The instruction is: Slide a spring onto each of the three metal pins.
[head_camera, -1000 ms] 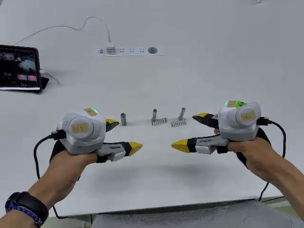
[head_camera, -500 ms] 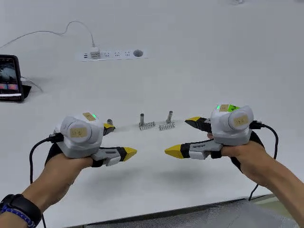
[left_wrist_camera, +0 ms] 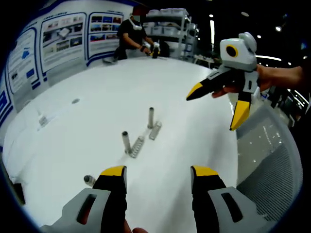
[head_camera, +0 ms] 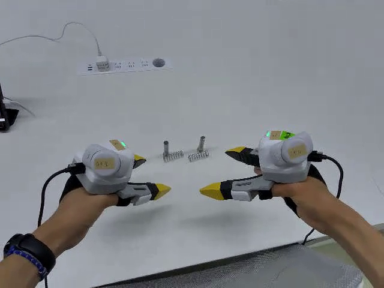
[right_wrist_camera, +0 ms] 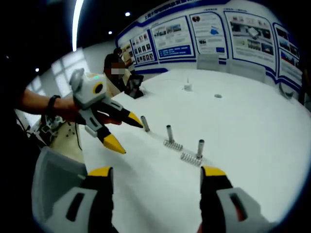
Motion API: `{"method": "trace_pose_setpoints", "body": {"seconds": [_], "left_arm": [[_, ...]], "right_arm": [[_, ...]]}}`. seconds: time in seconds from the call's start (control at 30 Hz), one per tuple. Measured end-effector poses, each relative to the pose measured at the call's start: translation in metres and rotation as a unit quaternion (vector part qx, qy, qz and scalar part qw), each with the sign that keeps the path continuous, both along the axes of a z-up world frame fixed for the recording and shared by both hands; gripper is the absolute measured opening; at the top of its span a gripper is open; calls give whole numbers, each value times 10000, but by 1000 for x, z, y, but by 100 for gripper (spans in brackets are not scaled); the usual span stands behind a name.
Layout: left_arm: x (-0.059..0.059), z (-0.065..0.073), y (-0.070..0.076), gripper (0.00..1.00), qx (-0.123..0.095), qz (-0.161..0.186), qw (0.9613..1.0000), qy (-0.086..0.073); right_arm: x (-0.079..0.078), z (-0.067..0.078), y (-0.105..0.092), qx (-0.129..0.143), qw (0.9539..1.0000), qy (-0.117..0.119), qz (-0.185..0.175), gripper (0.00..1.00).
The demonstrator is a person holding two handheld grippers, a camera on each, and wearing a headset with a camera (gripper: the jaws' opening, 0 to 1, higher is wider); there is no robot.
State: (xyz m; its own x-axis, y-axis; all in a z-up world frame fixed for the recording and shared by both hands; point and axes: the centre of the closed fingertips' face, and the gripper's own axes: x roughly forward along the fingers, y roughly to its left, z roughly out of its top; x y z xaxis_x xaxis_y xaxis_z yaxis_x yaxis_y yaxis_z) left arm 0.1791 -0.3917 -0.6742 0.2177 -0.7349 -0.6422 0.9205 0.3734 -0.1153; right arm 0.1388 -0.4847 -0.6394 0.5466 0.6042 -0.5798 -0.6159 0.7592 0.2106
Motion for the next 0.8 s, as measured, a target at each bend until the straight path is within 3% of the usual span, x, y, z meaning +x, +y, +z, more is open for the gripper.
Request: {"method": "trace_pose_setpoints", "body": {"seconds": [0.3, 0.43, 0.8], "left_arm": [[3, -16, -20, 53, 92, -163, 9998, 10], [9, -24, -27, 53, 87, -84, 9999, 73], [22, -31, -38, 53, -4, 220, 9994, 259]], "right_arm": [[-4, 3, -8, 172, 9996, 73, -204, 72], [-7, 2, -15, 186, 9993, 112, -302, 72], [-11, -4, -24, 216, 9985, 214, -459, 71]]}}
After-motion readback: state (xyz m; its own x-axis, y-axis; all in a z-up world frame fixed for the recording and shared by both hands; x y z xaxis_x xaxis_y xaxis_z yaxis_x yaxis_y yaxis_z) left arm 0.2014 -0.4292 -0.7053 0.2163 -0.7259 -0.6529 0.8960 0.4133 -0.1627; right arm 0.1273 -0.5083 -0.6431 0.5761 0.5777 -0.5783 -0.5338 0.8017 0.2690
